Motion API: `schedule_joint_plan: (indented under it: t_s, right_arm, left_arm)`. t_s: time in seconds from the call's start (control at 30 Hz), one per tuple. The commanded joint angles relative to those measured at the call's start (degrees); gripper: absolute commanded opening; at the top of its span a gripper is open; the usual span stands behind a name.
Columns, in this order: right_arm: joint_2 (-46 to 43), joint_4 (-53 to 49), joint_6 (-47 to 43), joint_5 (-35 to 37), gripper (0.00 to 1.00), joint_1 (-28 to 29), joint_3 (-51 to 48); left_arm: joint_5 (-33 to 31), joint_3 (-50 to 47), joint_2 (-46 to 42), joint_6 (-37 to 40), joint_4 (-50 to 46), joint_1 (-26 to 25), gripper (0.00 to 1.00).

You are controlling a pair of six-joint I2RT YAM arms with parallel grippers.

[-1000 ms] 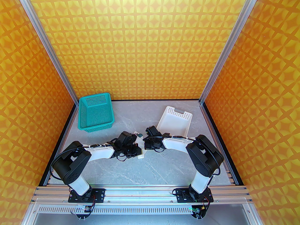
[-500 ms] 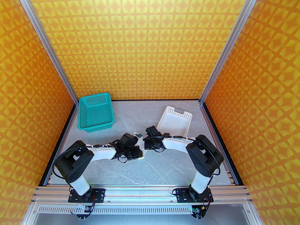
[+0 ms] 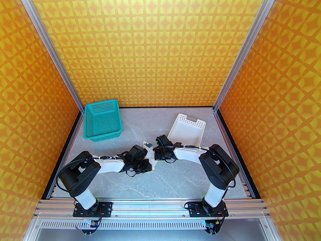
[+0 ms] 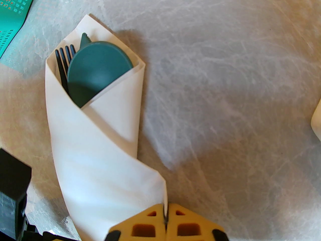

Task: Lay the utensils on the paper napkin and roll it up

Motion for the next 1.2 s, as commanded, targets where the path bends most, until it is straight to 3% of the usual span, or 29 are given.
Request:
schedule_joint_plan:
  t_s: [0.0,0.23,0.43,0.87,1.17]
  right_arm:
    - [2.71,-3.55,-0.25,1.63,0.00,-0.33,-0.76]
    - [2.56,-4.65,-0.68,2.85,0.00,-0.40,-0.72]
    - [2.29,-4.18,-0.65,2.44,0.00,-0.36,-0.97]
    - [2.58,-5.12,-0.19,2.76,0.00,-0.37,-0.55]
    - [1.29,-5.97,-0.71,4.35,0.00,-0.37,-0.79]
  left_arm:
    - [-0.83,-1.86,-4.05,-0.20,-3.36,-0.33,0.00]
    - [0.07,-0.95,-9.14,-0.34,-3.58,3.46,0.00]
    - [1.81,1.85,-6.34,-0.96,0.24,8.04,0.00]
    - [4.27,8.31,4.27,-0.61,2.98,7.71,0.00]
    - [4.27,9.42,6.83,-2.38,6.66,7.71,0.00]
